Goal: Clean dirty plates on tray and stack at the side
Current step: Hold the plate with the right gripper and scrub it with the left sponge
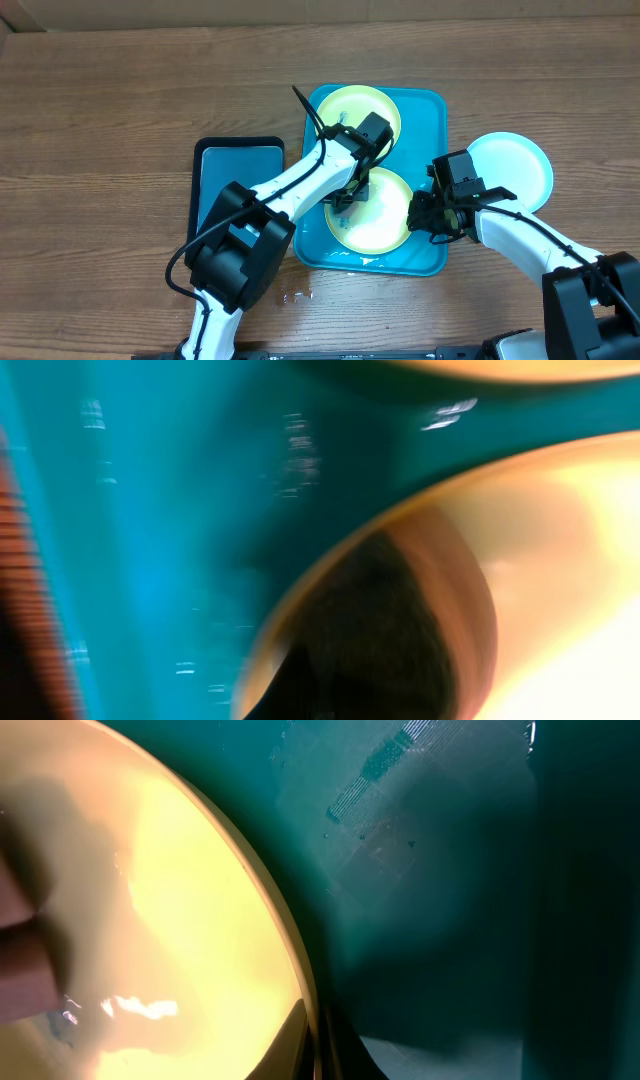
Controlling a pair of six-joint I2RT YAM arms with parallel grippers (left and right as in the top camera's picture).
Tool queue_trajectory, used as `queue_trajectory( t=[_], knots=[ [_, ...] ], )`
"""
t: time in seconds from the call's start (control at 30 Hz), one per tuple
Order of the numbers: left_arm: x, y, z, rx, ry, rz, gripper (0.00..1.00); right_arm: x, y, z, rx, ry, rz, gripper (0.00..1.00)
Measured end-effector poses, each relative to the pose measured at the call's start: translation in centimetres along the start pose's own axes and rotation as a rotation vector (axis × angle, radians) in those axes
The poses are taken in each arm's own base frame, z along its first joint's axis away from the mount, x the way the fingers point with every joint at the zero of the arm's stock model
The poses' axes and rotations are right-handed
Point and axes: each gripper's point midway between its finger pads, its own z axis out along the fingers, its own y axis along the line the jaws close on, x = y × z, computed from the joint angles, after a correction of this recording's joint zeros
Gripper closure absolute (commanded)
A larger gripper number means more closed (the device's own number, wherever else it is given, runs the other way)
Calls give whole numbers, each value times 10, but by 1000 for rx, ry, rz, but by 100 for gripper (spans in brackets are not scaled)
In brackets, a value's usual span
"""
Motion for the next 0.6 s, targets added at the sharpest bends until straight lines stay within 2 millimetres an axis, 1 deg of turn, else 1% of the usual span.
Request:
queue_trajectory(
  t=[0.03,0.13,0.2,0.23,0.27,0.3,0.33,0.37,0.4,0.43,0.5,0.53,0.6],
  knots=[
    [0,3,0,-15,-3,18,96,0,0,0,0,-1,0,96],
    [2,4,0,-21,5,58,96,0,0,0,-1,0,1,96],
    [1,-2,0,17,10,69,96,0,0,0,-1,1,0,96],
    [0,-10,0,71,19,71,96,0,0,0,-1,0,0,96],
    [-1,-24,-1,158,30,78,96,0,0,0,-1,1,0,96],
    [-3,-33,-3,214,33,79,96,0,0,0,-1,1,0,96],
    [-6,-52,-6,322,37,86,96,1,0,0,0,3,1,96],
    [-6,-63,-8,378,43,93,96,1,0,0,0,3,1,96],
    [-2,-78,-11,450,62,113,96,1,0,0,0,4,1,96],
    [7,-92,-11,509,96,141,96,1,0,0,2,5,2,96],
    [24,-105,-12,555,156,167,96,2,-1,0,2,7,2,96],
    [33,-106,-12,558,191,171,96,2,-1,0,3,7,3,96],
    [48,-95,-11,516,266,156,96,2,-1,0,3,9,3,96]
  ],
)
